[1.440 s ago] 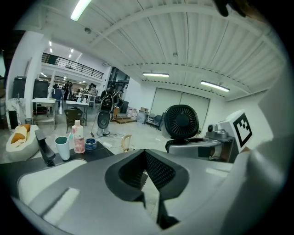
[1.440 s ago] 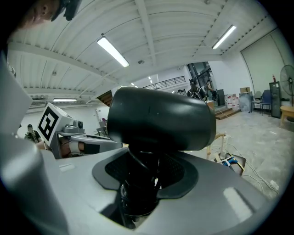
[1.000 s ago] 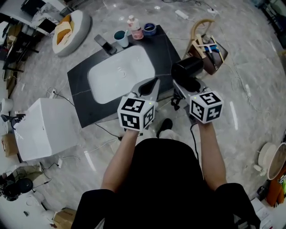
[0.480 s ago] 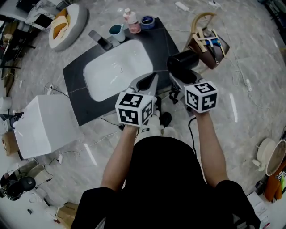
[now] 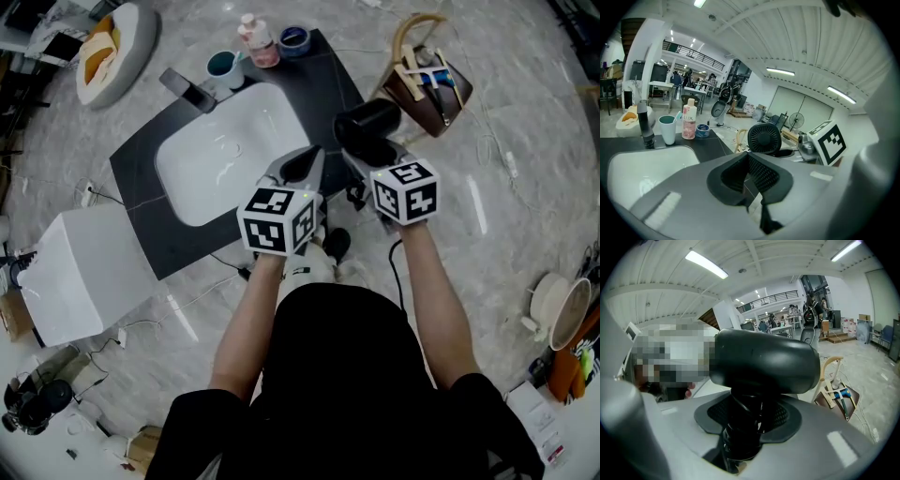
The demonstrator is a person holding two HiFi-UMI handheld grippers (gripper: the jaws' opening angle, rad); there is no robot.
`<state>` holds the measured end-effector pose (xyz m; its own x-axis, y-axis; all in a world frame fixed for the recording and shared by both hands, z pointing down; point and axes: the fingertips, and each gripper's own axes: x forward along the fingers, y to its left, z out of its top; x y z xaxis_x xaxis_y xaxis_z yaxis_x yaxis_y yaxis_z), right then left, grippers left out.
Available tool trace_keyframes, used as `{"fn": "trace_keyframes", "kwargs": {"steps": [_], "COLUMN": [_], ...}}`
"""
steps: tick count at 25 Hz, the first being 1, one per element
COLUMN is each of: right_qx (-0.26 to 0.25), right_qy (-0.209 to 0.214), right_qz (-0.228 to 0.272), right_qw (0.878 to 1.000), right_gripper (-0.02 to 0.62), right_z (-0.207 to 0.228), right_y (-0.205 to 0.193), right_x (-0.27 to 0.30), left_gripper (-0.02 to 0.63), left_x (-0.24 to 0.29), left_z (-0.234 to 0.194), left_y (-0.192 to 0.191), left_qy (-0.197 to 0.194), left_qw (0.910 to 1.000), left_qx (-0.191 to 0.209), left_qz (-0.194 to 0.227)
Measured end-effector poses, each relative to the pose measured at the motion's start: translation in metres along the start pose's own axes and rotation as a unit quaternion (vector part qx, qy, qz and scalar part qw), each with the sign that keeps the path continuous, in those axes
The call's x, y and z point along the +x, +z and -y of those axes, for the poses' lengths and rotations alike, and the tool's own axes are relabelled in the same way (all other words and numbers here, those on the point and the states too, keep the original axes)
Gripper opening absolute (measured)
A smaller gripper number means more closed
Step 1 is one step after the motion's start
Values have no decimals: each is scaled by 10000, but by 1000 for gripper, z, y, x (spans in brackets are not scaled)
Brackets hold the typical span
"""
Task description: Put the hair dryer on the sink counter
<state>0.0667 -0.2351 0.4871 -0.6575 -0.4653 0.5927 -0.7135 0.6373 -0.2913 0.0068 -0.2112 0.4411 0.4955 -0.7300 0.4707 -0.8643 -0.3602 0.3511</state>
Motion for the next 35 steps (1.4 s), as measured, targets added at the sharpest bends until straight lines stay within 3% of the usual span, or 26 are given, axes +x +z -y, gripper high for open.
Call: {"fn": "trace_keyframes", "kwargs": {"steps": [15, 35], "right_qx": [59, 242], "right_qy": [-345, -723], "right_qz": [-747, -1333], "right_qw": [9966, 9881], "right_gripper": [173, 176], "right_z": [30, 59], "right_y": [-8, -25], "right_x": [77, 130], "left_gripper": [-2, -2], "left_x": [48, 77], "left_z": [-64, -93], "left_y": [-1, -28], "left_qy": [-232, -297], "left_qw": [9991, 9962], "left_qx": [-87, -293], "left_qz": [-333, -764]}}
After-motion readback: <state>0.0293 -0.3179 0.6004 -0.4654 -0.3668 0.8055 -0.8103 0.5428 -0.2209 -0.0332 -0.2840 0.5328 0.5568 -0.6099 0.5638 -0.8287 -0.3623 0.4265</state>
